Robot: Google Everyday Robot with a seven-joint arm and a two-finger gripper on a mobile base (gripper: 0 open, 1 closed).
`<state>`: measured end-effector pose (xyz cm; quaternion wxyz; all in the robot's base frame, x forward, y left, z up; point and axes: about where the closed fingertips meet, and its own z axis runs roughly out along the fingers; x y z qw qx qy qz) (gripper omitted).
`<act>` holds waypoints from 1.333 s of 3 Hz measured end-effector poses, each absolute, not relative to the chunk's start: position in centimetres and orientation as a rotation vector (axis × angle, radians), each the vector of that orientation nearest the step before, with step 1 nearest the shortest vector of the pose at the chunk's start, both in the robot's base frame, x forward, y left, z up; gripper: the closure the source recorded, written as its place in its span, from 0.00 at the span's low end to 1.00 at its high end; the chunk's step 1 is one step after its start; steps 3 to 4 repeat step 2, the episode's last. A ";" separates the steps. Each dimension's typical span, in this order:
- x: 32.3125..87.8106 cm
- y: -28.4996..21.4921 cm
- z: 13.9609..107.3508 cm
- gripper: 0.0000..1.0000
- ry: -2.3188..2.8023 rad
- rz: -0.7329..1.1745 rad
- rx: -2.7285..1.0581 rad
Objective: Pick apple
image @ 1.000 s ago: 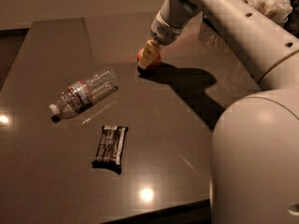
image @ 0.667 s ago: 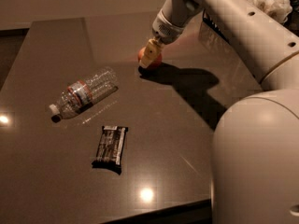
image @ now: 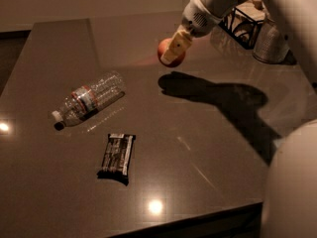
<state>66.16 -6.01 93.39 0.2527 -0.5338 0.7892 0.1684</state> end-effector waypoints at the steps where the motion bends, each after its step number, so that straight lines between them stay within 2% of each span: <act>1: 63.6 -7.0 96.4 1.00 2.065 0.489 -1.486; 4: 63.5 -7.0 96.5 1.00 2.059 0.493 -1.489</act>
Offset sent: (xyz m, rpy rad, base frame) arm -0.0213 -0.0083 0.0253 0.0337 -0.0278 0.0445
